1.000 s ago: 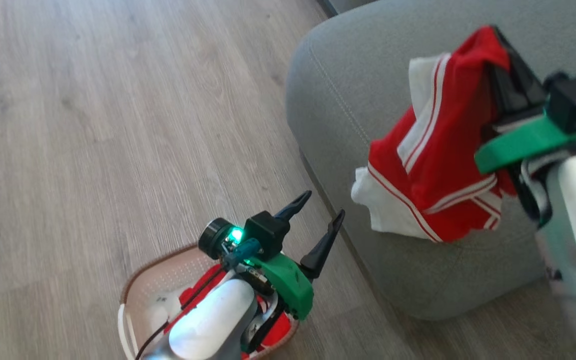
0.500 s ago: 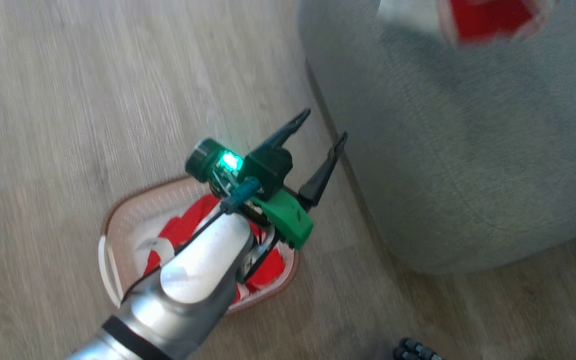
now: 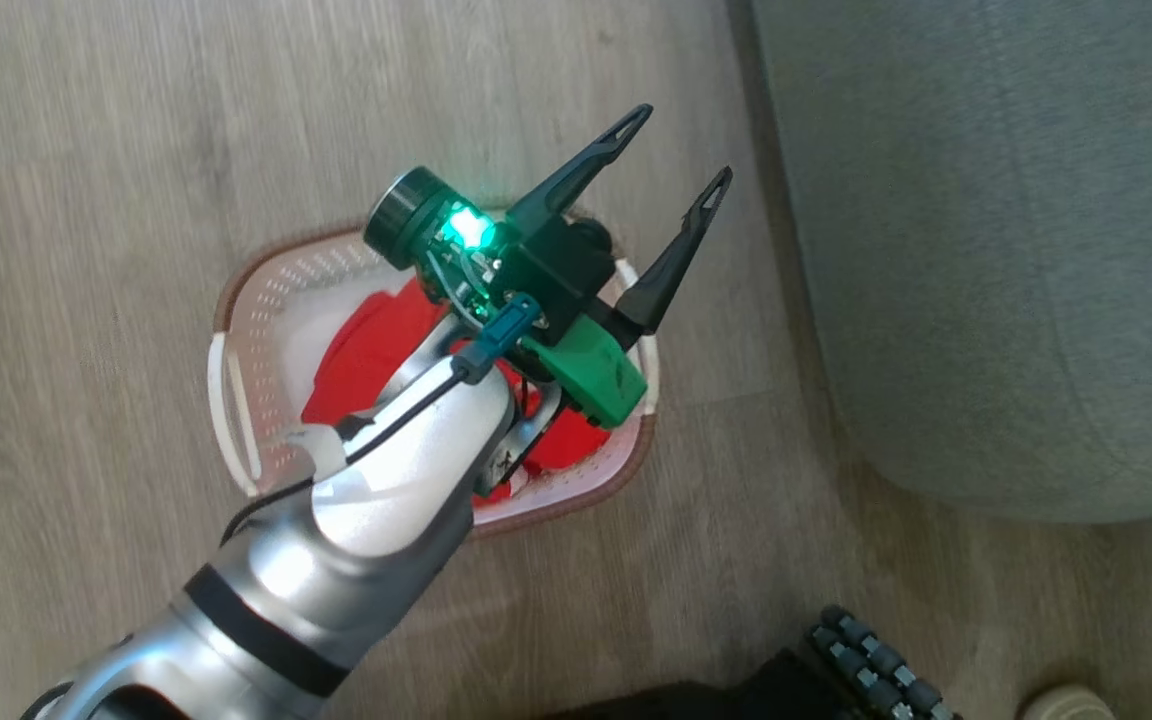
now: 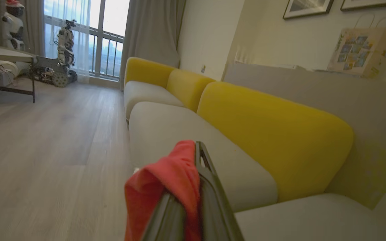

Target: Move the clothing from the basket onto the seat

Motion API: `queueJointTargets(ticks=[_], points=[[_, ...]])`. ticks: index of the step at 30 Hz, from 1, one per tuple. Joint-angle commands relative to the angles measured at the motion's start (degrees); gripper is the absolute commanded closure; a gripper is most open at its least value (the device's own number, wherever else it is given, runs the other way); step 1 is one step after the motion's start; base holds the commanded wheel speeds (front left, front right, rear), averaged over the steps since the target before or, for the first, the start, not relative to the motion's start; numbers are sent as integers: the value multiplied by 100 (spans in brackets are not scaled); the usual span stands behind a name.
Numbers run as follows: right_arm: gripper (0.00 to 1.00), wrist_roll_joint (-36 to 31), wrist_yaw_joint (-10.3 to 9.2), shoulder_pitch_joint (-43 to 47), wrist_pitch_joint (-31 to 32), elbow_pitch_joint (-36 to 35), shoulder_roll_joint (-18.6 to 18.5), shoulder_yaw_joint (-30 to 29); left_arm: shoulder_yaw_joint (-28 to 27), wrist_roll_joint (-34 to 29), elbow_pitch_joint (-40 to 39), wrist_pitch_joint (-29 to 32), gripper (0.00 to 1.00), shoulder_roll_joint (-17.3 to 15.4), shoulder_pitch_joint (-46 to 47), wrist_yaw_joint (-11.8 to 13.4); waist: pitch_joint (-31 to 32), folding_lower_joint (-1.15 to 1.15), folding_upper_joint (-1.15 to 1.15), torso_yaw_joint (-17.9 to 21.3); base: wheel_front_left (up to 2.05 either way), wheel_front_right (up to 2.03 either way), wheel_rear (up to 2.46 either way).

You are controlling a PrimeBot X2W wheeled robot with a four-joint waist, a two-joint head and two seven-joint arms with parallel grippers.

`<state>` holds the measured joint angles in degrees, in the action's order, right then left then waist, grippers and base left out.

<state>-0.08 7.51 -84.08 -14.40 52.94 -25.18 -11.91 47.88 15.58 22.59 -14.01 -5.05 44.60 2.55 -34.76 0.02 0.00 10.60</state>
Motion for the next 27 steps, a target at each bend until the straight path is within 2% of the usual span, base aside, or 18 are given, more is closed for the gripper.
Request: queueJointTargets(ticks=[1, 8, 14, 15, 16, 17, 18, 22, 27], points=[[100, -121, -2, 145, -49, -36, 61, -209, -67, -57, -214, 54, 0, -56, 138, 42, -258, -2, 0, -164, 0, 0, 0], [100, -583, -2, 816, -58, 331, 438, -936, 26, -76, -257, 104, 0, -157, 58, 62, -413, -2, 0, -231, 0, 0, 0], [100, -890, -2, 1107, -59, 546, 681, -1202, 40, -28, -260, 116, 0, -243, -15, 82, -369, -2, 0, -214, 0, 0, 0], [84, -910, -2, 1130, -59, 575, 711, -1211, 36, -15, -255, 118, 0, -253, -28, 88, -353, -2, 0, -202, 0, 0, 0], [49, -913, -2, 1159, -59, 604, 751, -1214, 31, 0, -248, 117, 0, -263, -43, 95, -332, -2, 0, -189, 0, 0, 0], [4, -913, -2, 1195, -59, 616, 787, -1212, 26, 15, -241, 115, 0, -275, -59, 100, -310, -2, 0, -174, 0, 0, 0], [0, -913, -2, 1236, -59, 631, 824, -1176, 22, 30, -232, 112, 0, -286, -74, 104, -286, -2, 0, -161, 0, 0, 0], [0, -795, -2, 1472, -59, 589, 967, -925, -14, 96, -196, 98, 0, -333, -132, 133, -179, -2, 0, -93, 0, 0, 0], [0, -389, -2, 2028, -60, 283, 1143, -296, -80, 185, -179, 69, 0, -384, -213, 187, -6, -2, 0, 20, 0, 0, 0]])
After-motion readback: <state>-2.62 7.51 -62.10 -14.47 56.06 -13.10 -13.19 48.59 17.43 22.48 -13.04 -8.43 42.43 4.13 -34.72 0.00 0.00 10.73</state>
